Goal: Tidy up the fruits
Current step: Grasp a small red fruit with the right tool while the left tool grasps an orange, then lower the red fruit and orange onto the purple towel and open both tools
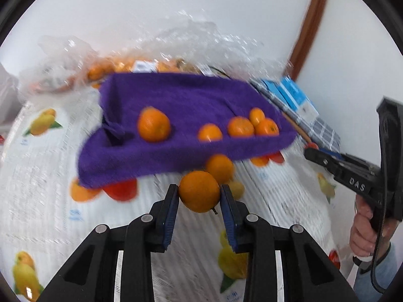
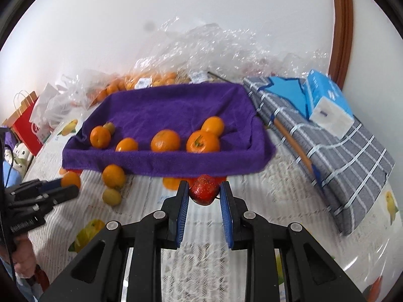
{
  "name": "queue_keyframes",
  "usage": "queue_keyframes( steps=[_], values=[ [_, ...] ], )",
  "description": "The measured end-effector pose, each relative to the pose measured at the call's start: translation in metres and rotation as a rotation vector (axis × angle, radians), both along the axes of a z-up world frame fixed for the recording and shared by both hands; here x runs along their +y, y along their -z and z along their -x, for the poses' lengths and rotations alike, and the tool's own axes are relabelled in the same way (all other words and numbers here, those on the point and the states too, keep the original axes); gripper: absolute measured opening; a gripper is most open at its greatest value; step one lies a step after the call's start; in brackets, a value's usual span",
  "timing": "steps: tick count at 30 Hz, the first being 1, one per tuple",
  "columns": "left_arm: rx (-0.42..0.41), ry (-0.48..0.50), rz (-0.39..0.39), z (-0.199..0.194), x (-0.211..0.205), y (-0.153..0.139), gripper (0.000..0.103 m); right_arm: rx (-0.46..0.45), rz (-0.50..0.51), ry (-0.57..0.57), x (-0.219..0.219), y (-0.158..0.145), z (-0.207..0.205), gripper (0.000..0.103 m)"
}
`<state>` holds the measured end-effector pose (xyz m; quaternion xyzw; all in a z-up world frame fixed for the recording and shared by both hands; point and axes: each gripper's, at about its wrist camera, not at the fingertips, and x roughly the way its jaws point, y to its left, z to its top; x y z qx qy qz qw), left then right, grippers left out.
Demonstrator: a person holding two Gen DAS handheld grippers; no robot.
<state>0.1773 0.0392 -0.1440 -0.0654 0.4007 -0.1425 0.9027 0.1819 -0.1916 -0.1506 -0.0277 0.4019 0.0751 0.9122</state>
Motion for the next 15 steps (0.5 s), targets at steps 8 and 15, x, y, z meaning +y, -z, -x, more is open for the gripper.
queue_keyframes(
  steps=[8, 15],
  values=[
    [-0.067, -0.145, -0.014, -0.047, 0.034, -0.036, 0.032, -0.039, -0.027, 0.016, -0.013, -0.024, -0.038, 0.025],
    [-0.038, -0.162, -0.024, -0.098, 0.039, -0.038, 0.032, -0.057, -0.024, 0.001, -0.013, -0.032, -0.070, 0.025]
  ],
)
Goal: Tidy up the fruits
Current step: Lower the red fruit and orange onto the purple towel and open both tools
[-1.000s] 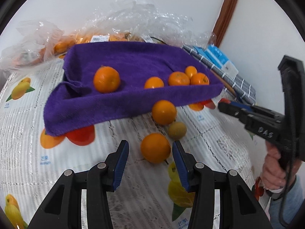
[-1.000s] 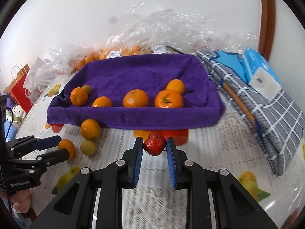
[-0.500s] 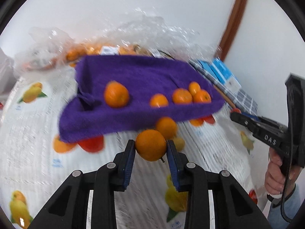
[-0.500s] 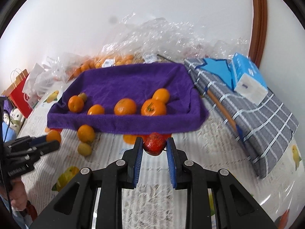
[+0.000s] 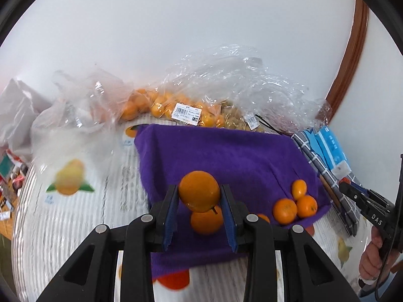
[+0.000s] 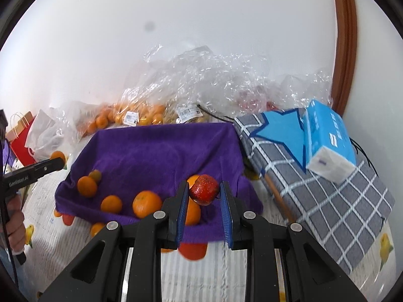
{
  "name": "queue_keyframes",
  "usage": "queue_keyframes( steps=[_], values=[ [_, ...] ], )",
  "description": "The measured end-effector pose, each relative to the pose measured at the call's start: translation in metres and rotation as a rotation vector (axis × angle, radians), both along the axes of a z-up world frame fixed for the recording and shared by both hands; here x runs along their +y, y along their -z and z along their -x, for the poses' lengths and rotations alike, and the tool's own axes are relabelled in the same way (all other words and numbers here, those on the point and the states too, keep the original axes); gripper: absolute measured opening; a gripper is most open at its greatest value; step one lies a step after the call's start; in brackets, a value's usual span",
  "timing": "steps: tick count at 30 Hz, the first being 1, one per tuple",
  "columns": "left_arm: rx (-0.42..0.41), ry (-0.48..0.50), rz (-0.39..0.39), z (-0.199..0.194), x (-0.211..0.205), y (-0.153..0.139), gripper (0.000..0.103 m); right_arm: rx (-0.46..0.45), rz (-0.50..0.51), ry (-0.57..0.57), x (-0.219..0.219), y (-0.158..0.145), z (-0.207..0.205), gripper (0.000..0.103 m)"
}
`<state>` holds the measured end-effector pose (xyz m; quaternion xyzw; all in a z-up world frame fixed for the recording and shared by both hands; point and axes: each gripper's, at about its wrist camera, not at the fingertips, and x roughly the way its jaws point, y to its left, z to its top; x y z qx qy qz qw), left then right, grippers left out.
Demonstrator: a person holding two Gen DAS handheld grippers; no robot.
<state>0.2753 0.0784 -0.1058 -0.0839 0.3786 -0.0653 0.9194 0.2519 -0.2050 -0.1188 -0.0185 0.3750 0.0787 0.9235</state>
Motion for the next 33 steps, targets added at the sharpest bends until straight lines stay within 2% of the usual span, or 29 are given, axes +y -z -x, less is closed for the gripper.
queue_keyframes(
  steps=[4, 9, 12, 20, 33],
  values=[
    [0.007, 0.002, -0.033, -0.018, -0.005, 0.009, 0.032, 0.024, 0.012, 0.000, 0.005, 0.008, -0.020, 0.025],
    [0.069, 0.005, 0.045, -0.050, -0.002, 0.025, 0.032, 0.037, 0.003, -0.011, 0.019, 0.022, -0.046, 0.025],
    [0.076, 0.006, 0.028, -0.062, -0.003, 0.031, 0.032, 0.058, 0.006, -0.016, 0.031, 0.032, -0.064, 0.025],
    [0.108, 0.023, 0.052, -0.072, 0.005, 0.049, 0.032, 0.086, 0.042, -0.009, 0.043, 0.060, -0.092, 0.025],
    [0.114, 0.055, 0.025, -0.074, -0.003, 0.057, 0.032, 0.100, 0.051, 0.005, 0.041, 0.075, -0.098, 0.026]
  ],
)
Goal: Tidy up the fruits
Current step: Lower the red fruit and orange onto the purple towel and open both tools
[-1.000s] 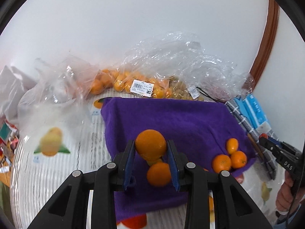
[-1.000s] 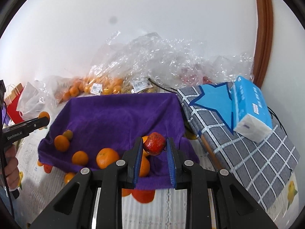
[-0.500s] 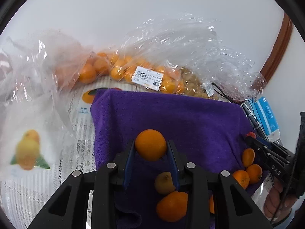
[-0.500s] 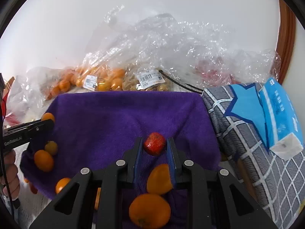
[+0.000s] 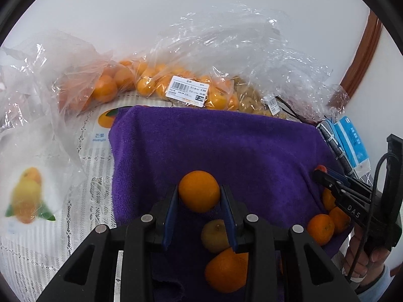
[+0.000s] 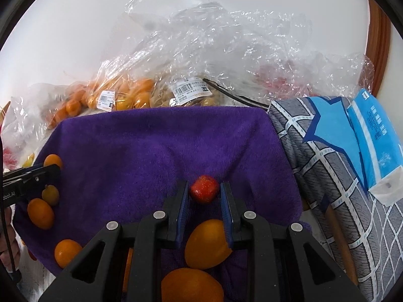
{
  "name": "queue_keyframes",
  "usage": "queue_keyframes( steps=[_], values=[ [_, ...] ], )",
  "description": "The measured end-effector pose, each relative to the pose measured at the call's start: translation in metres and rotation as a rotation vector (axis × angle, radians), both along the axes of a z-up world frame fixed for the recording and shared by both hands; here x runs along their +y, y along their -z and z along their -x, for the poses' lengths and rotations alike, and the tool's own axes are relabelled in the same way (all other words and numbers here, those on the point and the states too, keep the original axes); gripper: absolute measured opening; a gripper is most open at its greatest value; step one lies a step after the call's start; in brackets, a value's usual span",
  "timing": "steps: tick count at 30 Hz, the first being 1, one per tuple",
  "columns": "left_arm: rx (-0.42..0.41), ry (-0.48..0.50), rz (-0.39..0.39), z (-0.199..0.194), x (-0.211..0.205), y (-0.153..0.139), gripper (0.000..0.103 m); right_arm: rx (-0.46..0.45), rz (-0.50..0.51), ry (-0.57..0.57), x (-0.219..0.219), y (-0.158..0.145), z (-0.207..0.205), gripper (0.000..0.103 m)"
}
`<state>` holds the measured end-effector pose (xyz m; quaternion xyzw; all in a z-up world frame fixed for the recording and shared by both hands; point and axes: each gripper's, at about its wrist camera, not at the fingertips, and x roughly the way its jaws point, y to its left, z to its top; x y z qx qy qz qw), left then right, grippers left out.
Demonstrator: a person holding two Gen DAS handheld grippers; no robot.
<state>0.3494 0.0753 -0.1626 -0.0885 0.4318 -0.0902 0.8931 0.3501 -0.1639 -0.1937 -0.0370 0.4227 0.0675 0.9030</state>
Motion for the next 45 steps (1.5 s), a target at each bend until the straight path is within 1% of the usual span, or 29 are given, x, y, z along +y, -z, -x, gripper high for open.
queue_keyframes(
  steps=[5, 12, 18, 20, 22, 25, 30, 33, 38, 40, 42, 45],
  values=[
    [-0.007, 0.011, -0.032, 0.002, -0.006, 0.000, 0.032, -0.009, 0.006, 0.002, 0.001, 0.000, 0.001, 0.026],
    [-0.010, 0.030, -0.044, 0.003, -0.009, 0.000, 0.032, -0.017, 0.014, 0.003, 0.001, 0.001, 0.003, 0.027],
    [-0.009, 0.036, -0.029, 0.003, -0.008, -0.001, 0.032, -0.014, 0.023, -0.001, 0.001, 0.001, 0.005, 0.036],
    [-0.010, 0.037, -0.029, 0.003, -0.008, -0.001, 0.032, -0.022, 0.027, -0.003, 0.001, -0.001, 0.006, 0.043],
    [-0.014, 0.037, -0.038, 0.004, -0.009, -0.001, 0.032, -0.038, 0.032, 0.002, 0.001, -0.005, 0.008, 0.046],
    [-0.022, 0.042, -0.043, 0.006, -0.011, -0.004, 0.033, -0.045, 0.030, 0.012, 0.001, -0.013, 0.011, 0.047],
    [-0.063, 0.052, -0.045, 0.015, -0.016, -0.022, 0.034, -0.070, 0.024, 0.039, 0.002, -0.031, 0.029, 0.047],
    [-0.097, 0.073, -0.019, 0.024, -0.020, -0.040, 0.034, -0.080, 0.032, 0.050, 0.002, -0.043, 0.045, 0.047],
    [-0.154, 0.114, -0.011, 0.049, -0.030, -0.073, 0.034, -0.103, 0.052, 0.090, -0.003, -0.062, 0.075, 0.047],
    [-0.158, 0.131, 0.004, 0.059, -0.032, -0.080, 0.034, -0.117, 0.067, 0.111, -0.006, -0.068, 0.089, 0.047],
    [-0.161, 0.147, 0.020, 0.073, -0.031, -0.084, 0.034, -0.114, 0.052, 0.117, -0.009, -0.072, 0.101, 0.047],
    [-0.157, 0.143, -0.001, 0.089, -0.028, -0.082, 0.034, -0.086, 0.033, 0.100, -0.011, -0.073, 0.115, 0.047]
  ],
)
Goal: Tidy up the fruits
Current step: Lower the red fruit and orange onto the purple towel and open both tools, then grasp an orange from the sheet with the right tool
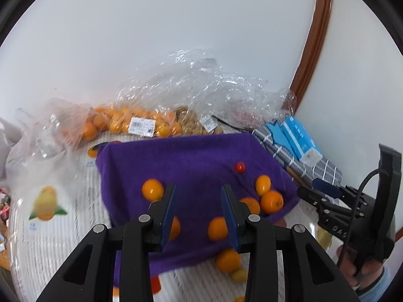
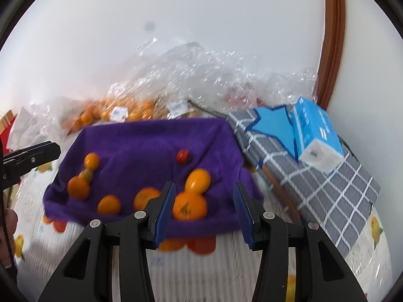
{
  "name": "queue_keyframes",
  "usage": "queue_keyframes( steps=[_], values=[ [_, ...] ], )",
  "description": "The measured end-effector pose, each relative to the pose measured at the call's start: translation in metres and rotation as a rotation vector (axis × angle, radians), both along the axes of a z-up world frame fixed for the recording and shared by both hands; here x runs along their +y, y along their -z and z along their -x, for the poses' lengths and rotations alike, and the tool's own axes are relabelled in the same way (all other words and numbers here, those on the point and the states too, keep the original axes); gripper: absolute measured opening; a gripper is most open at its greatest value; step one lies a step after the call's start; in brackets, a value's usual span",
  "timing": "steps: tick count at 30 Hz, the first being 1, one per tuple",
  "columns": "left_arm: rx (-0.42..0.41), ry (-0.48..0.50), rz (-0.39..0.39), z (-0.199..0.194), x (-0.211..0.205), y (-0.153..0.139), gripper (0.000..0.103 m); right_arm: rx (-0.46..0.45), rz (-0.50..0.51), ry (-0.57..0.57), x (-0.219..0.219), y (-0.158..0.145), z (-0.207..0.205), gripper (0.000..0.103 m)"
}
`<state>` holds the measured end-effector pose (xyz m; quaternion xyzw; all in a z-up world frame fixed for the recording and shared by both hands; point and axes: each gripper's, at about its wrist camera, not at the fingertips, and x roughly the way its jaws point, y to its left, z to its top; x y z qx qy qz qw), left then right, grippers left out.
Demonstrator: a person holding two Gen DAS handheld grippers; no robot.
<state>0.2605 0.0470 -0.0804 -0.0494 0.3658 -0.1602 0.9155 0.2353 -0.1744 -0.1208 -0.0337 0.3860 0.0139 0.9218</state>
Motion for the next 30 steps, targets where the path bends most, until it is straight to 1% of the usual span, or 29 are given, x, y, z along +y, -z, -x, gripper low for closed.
queue_keyframes(
  steps=[3, 8, 13, 16, 21, 26, 30],
  values=[
    [0.026, 0.009, 0.018, 0.016, 0.006, 0.009, 0.034, 0.010, -0.027, -0.023, 0.003, 0.001, 0.015, 0.047],
    [0.045, -0.008, -0.023, 0.039, 0.017, 0.026, 0.034, 0.044, -0.057, -0.035, 0.011, 0.016, 0.029, 0.047],
    [0.072, -0.027, -0.019, 0.053, 0.032, 0.042, 0.034, 0.078, -0.064, -0.054, 0.024, 0.033, 0.036, 0.047],
    [0.083, -0.040, -0.021, 0.054, 0.038, 0.049, 0.037, 0.094, -0.072, -0.067, 0.032, 0.040, 0.038, 0.047],
    [0.096, -0.048, -0.002, 0.056, 0.048, 0.058, 0.040, 0.118, -0.077, -0.083, 0.044, 0.051, 0.036, 0.047],
    [0.107, -0.060, 0.013, 0.054, 0.054, 0.065, 0.041, 0.135, -0.061, -0.100, 0.054, 0.059, 0.032, 0.047],
    [0.134, -0.074, 0.026, 0.050, 0.060, 0.073, 0.041, 0.147, -0.060, -0.113, 0.059, 0.064, 0.028, 0.047]
  ],
)
